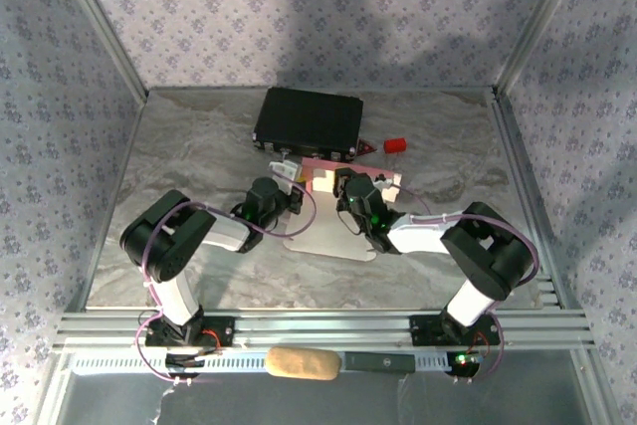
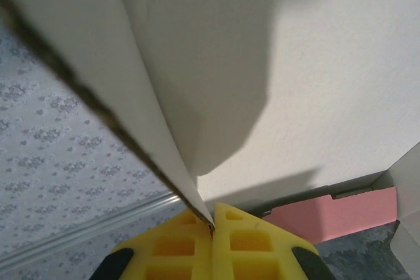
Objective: Fold the paper box
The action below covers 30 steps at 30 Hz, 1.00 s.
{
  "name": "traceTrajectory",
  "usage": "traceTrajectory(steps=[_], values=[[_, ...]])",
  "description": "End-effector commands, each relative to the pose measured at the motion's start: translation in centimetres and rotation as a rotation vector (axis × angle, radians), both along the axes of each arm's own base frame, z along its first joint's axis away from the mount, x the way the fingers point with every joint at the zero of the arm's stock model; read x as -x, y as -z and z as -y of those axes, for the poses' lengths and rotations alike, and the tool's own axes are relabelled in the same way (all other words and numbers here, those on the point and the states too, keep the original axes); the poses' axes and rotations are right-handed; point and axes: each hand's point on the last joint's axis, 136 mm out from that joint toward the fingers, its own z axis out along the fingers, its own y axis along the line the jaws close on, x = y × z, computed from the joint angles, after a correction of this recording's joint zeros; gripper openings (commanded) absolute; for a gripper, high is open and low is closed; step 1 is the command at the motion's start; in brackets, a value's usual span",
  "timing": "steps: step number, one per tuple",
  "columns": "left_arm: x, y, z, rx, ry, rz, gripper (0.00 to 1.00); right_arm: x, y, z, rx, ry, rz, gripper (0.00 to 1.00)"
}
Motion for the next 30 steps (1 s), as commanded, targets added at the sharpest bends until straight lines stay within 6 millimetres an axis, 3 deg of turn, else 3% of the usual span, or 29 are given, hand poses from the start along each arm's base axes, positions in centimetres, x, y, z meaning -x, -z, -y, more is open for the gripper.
traceTrajectory(steps=[1, 6, 17, 25, 30], values=[[2.9, -1.5, 2.9, 0.034, 0.126, 0.027, 0.03, 5.2, 8.2, -2.9, 0.203, -0.312, -0.237, 0.0], [4.1, -1.7, 2.3, 0.053, 0.09, 0.047, 0.05, 5.8, 8.4, -3.5, 0.235, -0.397, -0.24, 0.0], [3.1, -1.0, 1.3, 0.025, 0.048, 0.05, 0.28, 6.4, 9.6, -3.6, 0.244, -0.472, -0.279, 0.0], [1.7, -0.6, -0.1, 0.022, 0.002, 0.036, 0.31, 6.3, 9.8, -3.4, 0.247, -0.478, -0.288, 0.0], [1.1, -0.5, 0.3, 0.009, 0.013, 0.028, 0.32, 6.3, 9.8, -3.8, 0.244, -0.494, -0.293, 0.0]])
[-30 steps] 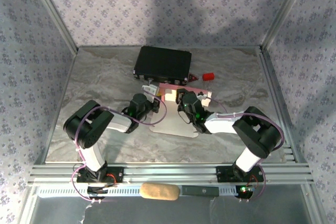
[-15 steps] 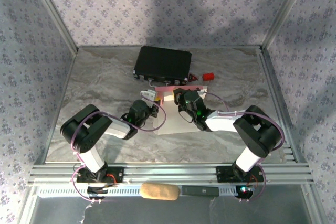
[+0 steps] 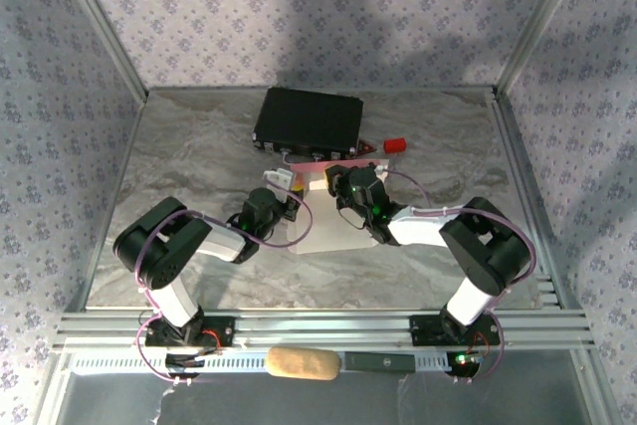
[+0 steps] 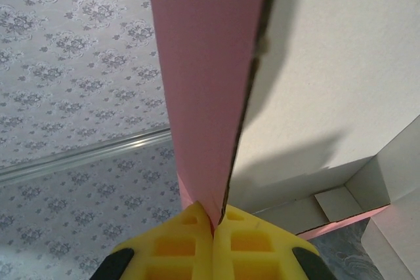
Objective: Fold the paper box
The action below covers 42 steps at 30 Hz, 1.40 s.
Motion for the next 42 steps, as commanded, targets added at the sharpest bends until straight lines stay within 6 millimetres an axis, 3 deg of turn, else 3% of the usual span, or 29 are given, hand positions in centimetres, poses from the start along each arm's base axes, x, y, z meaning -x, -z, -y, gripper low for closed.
traceTrajectory(steps=[1, 9, 15, 19, 26, 32, 37, 42], values=[[-0.4, -0.9, 2.4, 0.032, 0.088, 0.011, 0.32, 6.5, 9.7, -1.3, 0.187, -0.238, -0.31, 0.0], [-1.4, -1.4, 1.8, 0.013, 0.024, 0.029, 0.37, 6.6, 9.7, -1.0, 0.189, -0.24, -0.322, 0.0], [-1.6, -1.6, 2.2, 0.013, 0.029, 0.037, 0.17, 6.4, 9.5, -1.0, 0.177, -0.237, -0.321, 0.0], [-1.5, -1.6, 2.9, 0.007, 0.043, 0.04, 0.09, 6.2, 9.1, -1.0, 0.175, -0.236, -0.317, 0.0], [-1.2, -1.8, 3.6, 0.007, 0.049, 0.055, 0.0, 5.9, 8.7, -1.0, 0.171, -0.242, -0.32, 0.0], [-0.8, -2.1, 3.0, 0.028, 0.034, 0.098, 0.0, 6.1, 8.8, -0.9, 0.177, -0.258, -0.324, 0.0], [-0.3, -2.3, 1.8, 0.069, -0.003, 0.169, 0.28, 6.7, 8.9, -0.8, 0.188, -0.291, -0.335, 0.0], [-0.1, -1.6, 1.3, 0.079, -0.023, 0.183, 0.36, 7.5, 9.5, -0.2, 0.198, -0.31, -0.364, 0.0]])
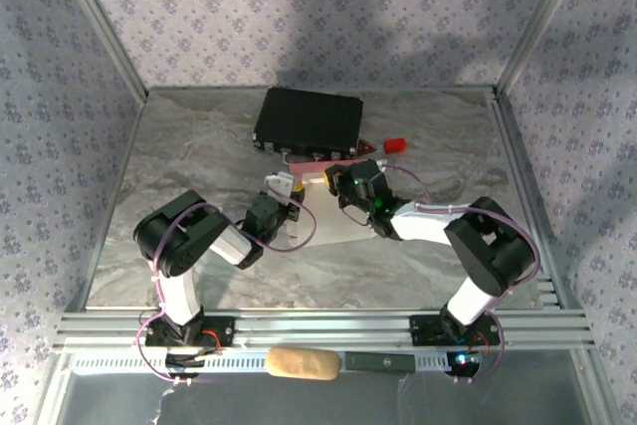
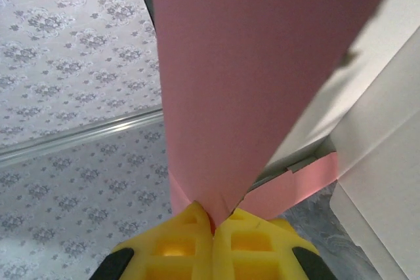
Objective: Fold the paper box
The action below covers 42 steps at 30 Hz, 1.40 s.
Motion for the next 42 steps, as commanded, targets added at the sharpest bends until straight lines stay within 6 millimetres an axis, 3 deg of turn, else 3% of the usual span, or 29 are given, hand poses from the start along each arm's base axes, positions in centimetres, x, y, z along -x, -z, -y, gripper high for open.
traceTrajectory(steps=[1, 9, 18, 22, 26, 29, 38, 42], values=[[0.4, -1.6, 1.4, 0.072, 0.05, 0.068, 0.36, 7.4, 9.4, 0.1, 0.183, -0.219, -0.318, 0.0], [-0.4, -1.6, 0.4, 0.052, 0.005, 0.072, 0.34, 6.9, 9.0, 0.4, 0.193, -0.219, -0.335, 0.0], [-1.7, -1.7, 1.2, 0.025, 0.023, 0.002, 0.06, 7.1, 8.9, 0.0, 0.18, -0.245, -0.352, 0.0], [-1.7, -1.8, 1.3, 0.027, 0.017, -0.011, 0.0, 6.9, 8.5, 0.1, 0.18, -0.244, -0.355, 0.0], [-1.6, -1.8, 1.3, 0.014, 0.004, -0.035, 0.0, 6.6, 7.8, 0.6, 0.191, -0.227, -0.342, 0.0], [-1.3, -1.7, 1.0, 0.003, -0.008, -0.054, 0.0, 6.0, 5.9, 1.7, 0.216, -0.192, -0.28, 0.0], [1.3, -1.8, -1.4, -0.003, -0.077, -0.209, 0.0, 6.9, -3.8, 7.0, 0.337, -0.048, -0.006, 0.41], [3.1, -2.0, -2.8, 0.013, -0.117, -0.345, 0.0, 7.6, -6.2, 9.7, 0.408, -0.016, 0.023, 0.51]])
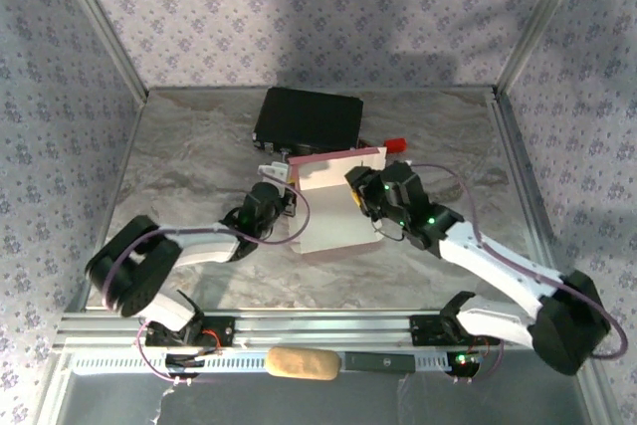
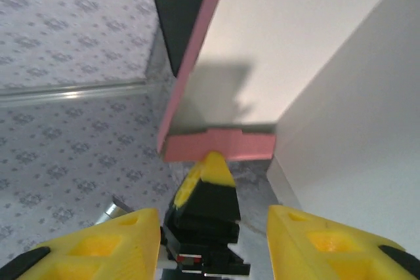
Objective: Fold the paper box
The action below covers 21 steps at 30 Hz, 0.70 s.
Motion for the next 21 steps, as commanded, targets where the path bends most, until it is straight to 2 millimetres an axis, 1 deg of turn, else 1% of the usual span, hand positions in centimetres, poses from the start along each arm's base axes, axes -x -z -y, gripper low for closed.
traceTrajectory(steps=[1, 3, 5, 8, 11, 14, 15, 16, 19, 21], values=[[2.1, 1.2, -1.6, 0.004, -0.06, -0.178, 0.0, 0.6, 1.0, 3.6, 0.2, 0.049, -0.024, 0.53], [3.4, 1.5, -2.1, 0.019, -0.067, -0.251, 0.0, 0.6, 0.5, 4.3, 0.263, 0.029, -0.005, 0.56], [4.6, 1.2, -2.6, 0.023, -0.078, -0.339, 0.0, 0.7, 0.3, 4.9, 0.332, 0.0, 0.007, 0.59], [6.3, 1.0, -3.6, 0.024, -0.111, -0.455, 0.0, 0.7, -0.3, 5.4, 0.432, -0.07, 0.046, 0.59], [7.7, 0.7, -4.6, 0.028, -0.148, -0.574, 0.0, 1.0, -0.4, 5.6, 0.533, -0.145, 0.064, 0.62], [9.0, 0.2, -5.2, 0.018, -0.17, -0.638, 0.0, 1.4, 0.6, 6.2, 0.631, -0.207, 0.026, 0.65], [9.3, 0.2, -5.6, 0.017, -0.184, -0.65, 0.0, 1.3, 0.7, 6.1, 0.645, -0.228, 0.028, 0.65], [9.6, 0.2, -5.9, 0.011, -0.194, -0.658, 0.0, 1.5, 1.3, 6.1, 0.67, -0.26, 0.007, 0.66], [10.2, 0.9, -6.7, -0.008, -0.223, -0.685, 0.0, 1.2, 2.6, 5.7, 0.718, -0.324, -0.015, 0.68], [10.4, 1.6, -6.8, -0.015, -0.223, -0.695, 0.0, 1.2, 3.9, 5.1, 0.737, -0.37, -0.035, 0.68]])
